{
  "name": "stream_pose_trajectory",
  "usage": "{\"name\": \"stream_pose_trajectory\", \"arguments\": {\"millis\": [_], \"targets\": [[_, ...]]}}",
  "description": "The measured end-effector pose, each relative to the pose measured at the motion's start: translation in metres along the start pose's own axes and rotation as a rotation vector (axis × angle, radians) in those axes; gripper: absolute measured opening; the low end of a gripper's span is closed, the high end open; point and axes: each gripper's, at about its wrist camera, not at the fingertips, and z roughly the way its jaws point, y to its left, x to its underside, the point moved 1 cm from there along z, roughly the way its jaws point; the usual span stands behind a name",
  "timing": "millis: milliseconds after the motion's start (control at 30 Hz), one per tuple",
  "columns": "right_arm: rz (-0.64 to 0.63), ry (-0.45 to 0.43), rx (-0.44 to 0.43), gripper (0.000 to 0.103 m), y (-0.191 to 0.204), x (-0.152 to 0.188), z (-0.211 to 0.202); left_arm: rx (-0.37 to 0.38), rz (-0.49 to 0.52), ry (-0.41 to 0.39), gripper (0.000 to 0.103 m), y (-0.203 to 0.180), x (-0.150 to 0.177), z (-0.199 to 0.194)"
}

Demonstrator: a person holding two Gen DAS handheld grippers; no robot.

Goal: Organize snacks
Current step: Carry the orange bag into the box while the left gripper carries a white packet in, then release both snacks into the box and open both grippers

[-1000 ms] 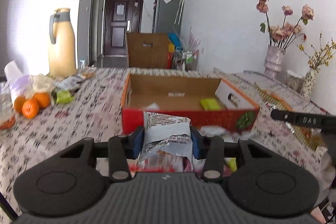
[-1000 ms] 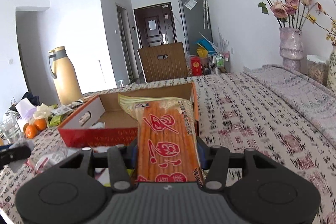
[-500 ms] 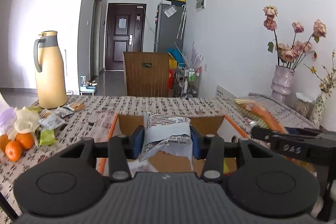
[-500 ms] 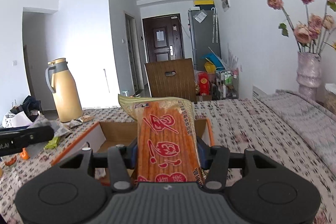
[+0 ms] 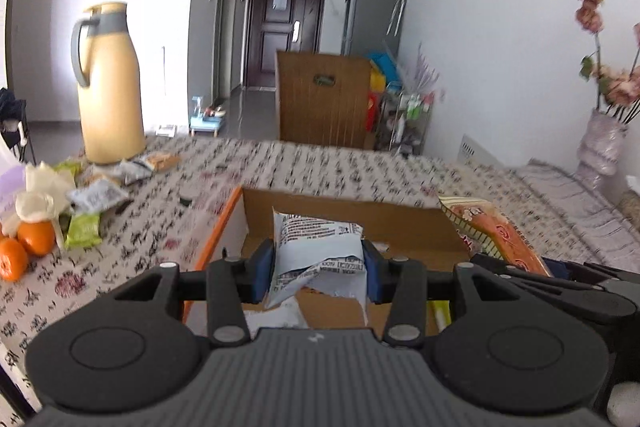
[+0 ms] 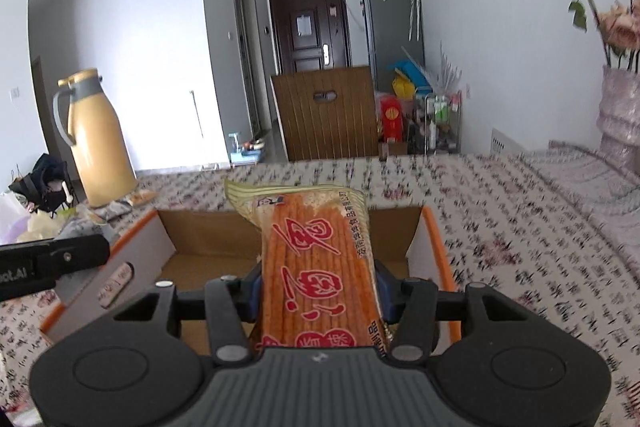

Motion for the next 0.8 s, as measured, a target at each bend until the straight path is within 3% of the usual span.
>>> {"name": "stream_pose_trajectory", "arguments": {"millis": [233,333,400,500,567,633,800], "targets": [[-0.015,0.04,-0.013,0.052,0.0,0.014,0.017,0.008,-0.006,0.048,0.045,0.004,0.011,0.017],[-0.005,0.055,-0.005,0.059,-0.003,0.016,0.019,0.021,-0.017,0.048,0.049,0.006,0.013,0.018],[0.004,0.061,0.006,0.064,-0.006,0.016,0.02,0.024,-0.024,0.038,0.054,0.007,0.013,0.015],[0.02,0.054,0.012,0.083,-0.009,0.016,0.018,0.007,-0.043,0.009,0.087,0.009,0.012,0.008],[0.032,0.043,0.013,0.097,-0.01,0.016,0.015,0.002,-0.06,-0.005,0.103,0.011,0.012,0.004],[0.036,0.038,0.019,0.103,-0.011,0.016,0.014,-0.01,-0.077,-0.022,0.103,0.012,0.011,0.0],[0.042,0.032,0.02,0.103,-0.011,0.015,0.011,-0.015,-0.09,-0.013,0.103,0.014,0.009,0.001]]}}
